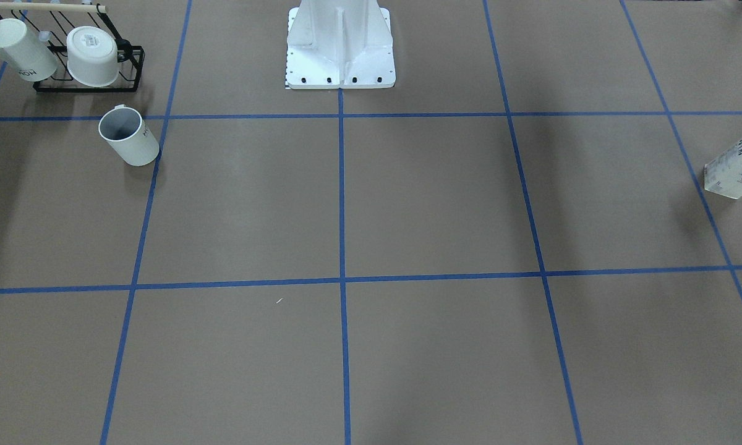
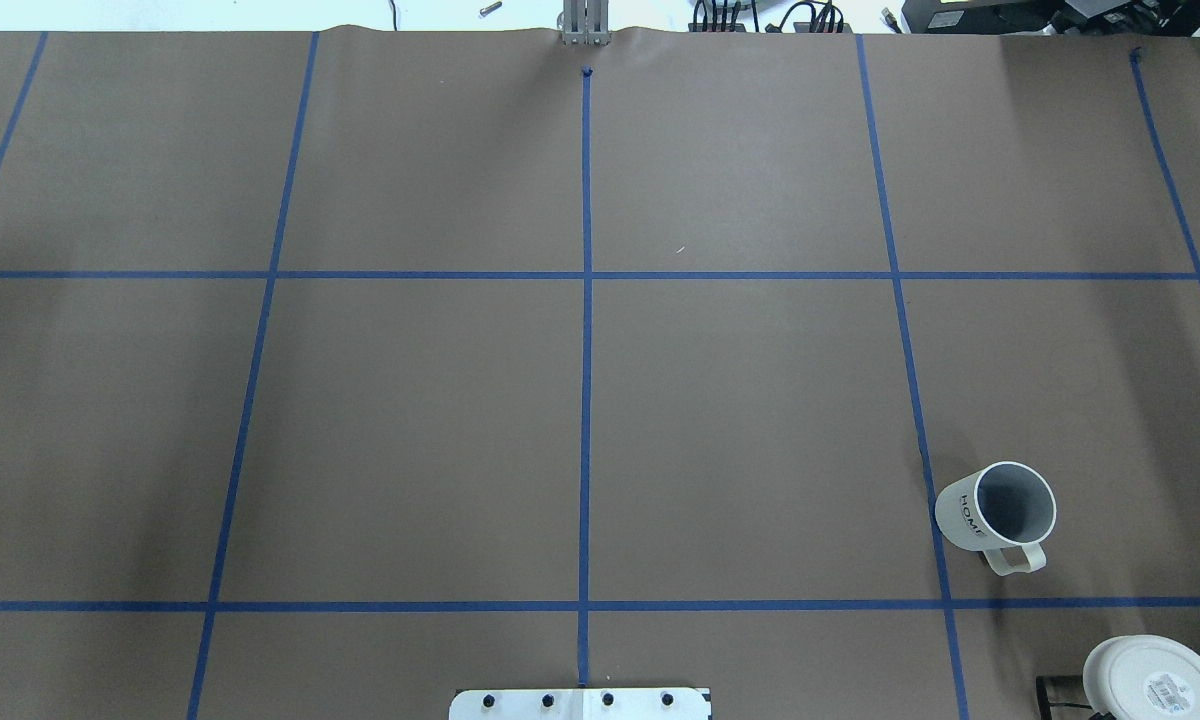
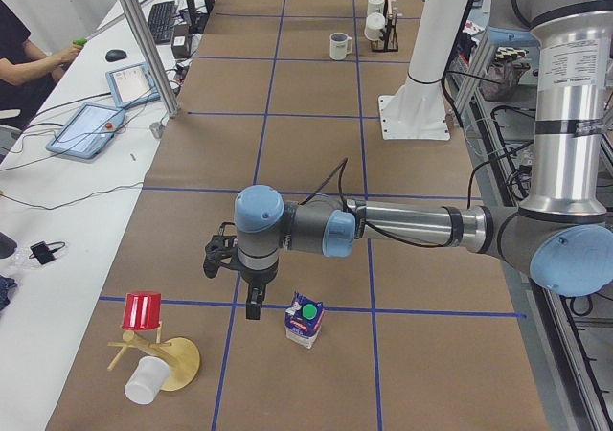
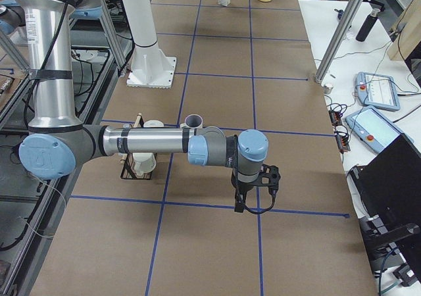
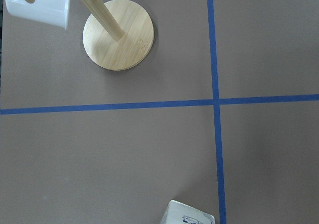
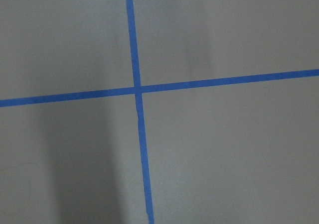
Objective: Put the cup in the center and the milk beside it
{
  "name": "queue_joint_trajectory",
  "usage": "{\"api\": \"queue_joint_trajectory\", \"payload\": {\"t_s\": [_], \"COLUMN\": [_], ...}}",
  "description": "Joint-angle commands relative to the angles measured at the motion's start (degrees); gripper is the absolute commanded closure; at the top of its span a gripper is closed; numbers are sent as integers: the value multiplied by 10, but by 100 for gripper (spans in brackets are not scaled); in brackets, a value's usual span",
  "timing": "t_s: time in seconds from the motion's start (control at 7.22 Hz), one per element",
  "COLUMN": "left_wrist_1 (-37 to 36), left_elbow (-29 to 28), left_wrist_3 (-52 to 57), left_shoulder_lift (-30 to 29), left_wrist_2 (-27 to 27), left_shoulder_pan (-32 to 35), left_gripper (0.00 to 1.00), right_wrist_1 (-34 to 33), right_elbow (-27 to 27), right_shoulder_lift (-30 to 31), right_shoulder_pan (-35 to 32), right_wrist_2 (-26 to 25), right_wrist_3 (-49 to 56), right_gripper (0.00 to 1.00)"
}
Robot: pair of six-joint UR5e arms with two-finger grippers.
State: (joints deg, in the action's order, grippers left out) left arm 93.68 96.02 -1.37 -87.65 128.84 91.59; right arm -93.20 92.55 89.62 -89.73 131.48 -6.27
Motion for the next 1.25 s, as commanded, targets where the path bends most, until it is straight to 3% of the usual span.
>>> {"api": "queue_joint_trajectory", "payload": {"t_s": [0.0,0.83,1.11], "left_wrist_1": [0,1,0], "left_elbow": [0,0,4], "left_wrist_3": [0,0,0], "left_shoulder_lift": [-1,0,0], "left_wrist_2": [2,3,3], "left_shoulder_pan": [-1,-1,-1], "left_gripper": [1,1,1], "right_wrist_1": [-2,0,0], "right_elbow": [3,4,40], "right_shoulder_lift": [0,-1,-5], "right_shoulder_pan": [0,1,12], "right_wrist_2": [-6,-5,-6], "right_wrist_3": [0,-1,6], "right_gripper": [0,0,0]}}
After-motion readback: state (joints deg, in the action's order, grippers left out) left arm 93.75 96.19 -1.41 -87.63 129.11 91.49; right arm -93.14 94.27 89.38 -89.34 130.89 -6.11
